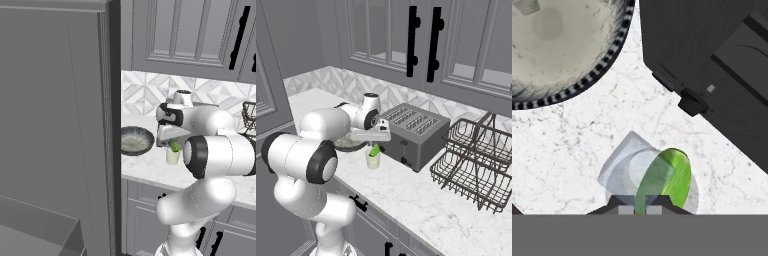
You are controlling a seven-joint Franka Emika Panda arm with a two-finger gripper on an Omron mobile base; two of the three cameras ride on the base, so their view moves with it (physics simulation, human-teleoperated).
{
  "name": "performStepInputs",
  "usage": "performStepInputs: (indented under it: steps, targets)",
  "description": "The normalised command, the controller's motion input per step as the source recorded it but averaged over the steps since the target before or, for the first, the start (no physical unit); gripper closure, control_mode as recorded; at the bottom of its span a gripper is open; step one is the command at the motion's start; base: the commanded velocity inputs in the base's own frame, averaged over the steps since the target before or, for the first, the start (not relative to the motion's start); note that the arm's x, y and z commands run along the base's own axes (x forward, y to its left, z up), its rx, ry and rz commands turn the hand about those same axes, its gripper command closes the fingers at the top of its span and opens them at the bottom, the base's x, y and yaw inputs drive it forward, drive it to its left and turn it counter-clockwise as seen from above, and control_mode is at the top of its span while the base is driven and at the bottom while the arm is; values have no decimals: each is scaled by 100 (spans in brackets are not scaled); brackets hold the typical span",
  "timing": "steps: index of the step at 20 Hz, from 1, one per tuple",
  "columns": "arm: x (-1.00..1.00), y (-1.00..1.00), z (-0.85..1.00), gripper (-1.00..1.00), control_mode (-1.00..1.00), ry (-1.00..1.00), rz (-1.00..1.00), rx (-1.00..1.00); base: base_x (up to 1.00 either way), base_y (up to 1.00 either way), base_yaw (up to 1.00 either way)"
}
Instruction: Grab a lemon wedge from the fridge and one ice cube from the ice bowl, and put them in the glass of lemonade.
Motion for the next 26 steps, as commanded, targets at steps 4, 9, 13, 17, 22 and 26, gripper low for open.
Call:
performStepInputs:
  steps: [4,9,13,17,22,26]
  targets:
    - [0,0,0,-100,-100,0,0,0,0,0,0]
    - [0,0,0,-100,-100,0,0,0,0,0,0]
    - [0,0,0,-100,-100,0,0,0,0,0,0]
    - [0,0,16,-100,-100,-10,0,6,0,0,0]
    - [-11,0,28,-100,-100,-10,0,10,0,0,0]
    - [-6,3,22,-100,-100,-5,0,4,0,0,0]
